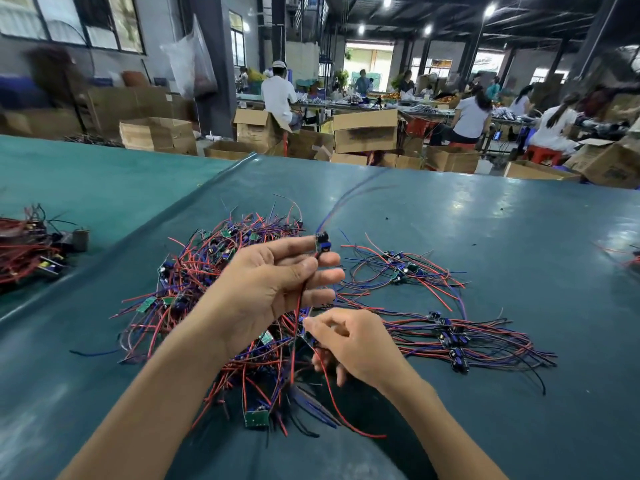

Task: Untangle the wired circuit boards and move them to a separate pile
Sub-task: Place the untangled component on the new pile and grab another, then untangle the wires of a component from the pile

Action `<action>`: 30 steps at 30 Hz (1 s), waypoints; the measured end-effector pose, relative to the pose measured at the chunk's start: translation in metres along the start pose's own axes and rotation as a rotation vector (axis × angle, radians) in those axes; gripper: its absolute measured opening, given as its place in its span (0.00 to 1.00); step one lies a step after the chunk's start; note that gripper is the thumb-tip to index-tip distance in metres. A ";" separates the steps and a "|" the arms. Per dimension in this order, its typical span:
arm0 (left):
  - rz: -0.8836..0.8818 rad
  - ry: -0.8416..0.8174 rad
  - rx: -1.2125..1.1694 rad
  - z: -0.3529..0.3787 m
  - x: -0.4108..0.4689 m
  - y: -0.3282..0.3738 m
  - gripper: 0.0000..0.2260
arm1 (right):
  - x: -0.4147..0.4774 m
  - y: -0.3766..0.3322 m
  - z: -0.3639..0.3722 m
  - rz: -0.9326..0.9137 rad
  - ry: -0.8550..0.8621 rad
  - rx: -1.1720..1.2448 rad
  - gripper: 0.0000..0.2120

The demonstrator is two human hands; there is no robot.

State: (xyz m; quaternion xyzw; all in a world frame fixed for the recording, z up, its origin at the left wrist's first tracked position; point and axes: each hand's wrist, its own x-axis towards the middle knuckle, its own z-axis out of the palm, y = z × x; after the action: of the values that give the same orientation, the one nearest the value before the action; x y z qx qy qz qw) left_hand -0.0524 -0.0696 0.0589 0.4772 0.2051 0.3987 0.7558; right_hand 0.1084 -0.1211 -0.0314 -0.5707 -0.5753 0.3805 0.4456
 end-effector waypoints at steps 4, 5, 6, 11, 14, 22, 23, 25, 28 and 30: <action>-0.029 0.031 0.000 -0.004 0.011 -0.020 0.11 | 0.000 0.011 -0.004 -0.229 0.181 -0.293 0.11; -0.034 0.037 0.004 -0.005 0.015 -0.025 0.10 | 0.000 0.011 -0.006 -0.278 0.205 -0.334 0.08; -0.039 0.041 0.007 -0.005 0.020 -0.028 0.10 | 0.001 0.012 -0.009 -0.314 0.233 -0.373 0.07; -0.085 -0.011 0.013 -0.004 0.038 -0.043 0.08 | 0.001 0.007 -0.026 -0.254 0.411 0.121 0.10; -0.136 -0.152 0.064 -0.004 0.039 -0.057 0.09 | -0.002 0.003 -0.034 -0.136 0.437 0.423 0.09; -0.094 -0.173 0.245 0.000 0.038 -0.086 0.08 | 0.003 0.005 -0.045 -0.045 0.476 0.668 0.19; -0.089 -0.161 0.274 -0.001 0.037 -0.087 0.08 | 0.003 0.005 -0.044 -0.036 0.460 0.690 0.19; -0.089 -0.170 0.282 -0.002 0.034 -0.089 0.08 | 0.002 0.005 -0.043 -0.018 0.424 0.719 0.19; -0.053 -0.175 0.261 -0.001 0.031 -0.092 0.09 | 0.001 0.004 -0.041 -0.007 0.384 0.714 0.19; -0.017 -0.126 0.296 -0.001 0.030 -0.093 0.09 | 0.000 0.005 -0.042 -0.008 0.377 0.665 0.19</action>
State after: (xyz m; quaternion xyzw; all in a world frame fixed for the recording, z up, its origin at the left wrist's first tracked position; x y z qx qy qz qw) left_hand 0.0028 -0.0661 -0.0215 0.6057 0.2176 0.3270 0.6920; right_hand 0.1500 -0.1240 -0.0233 -0.4525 -0.3305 0.4328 0.7062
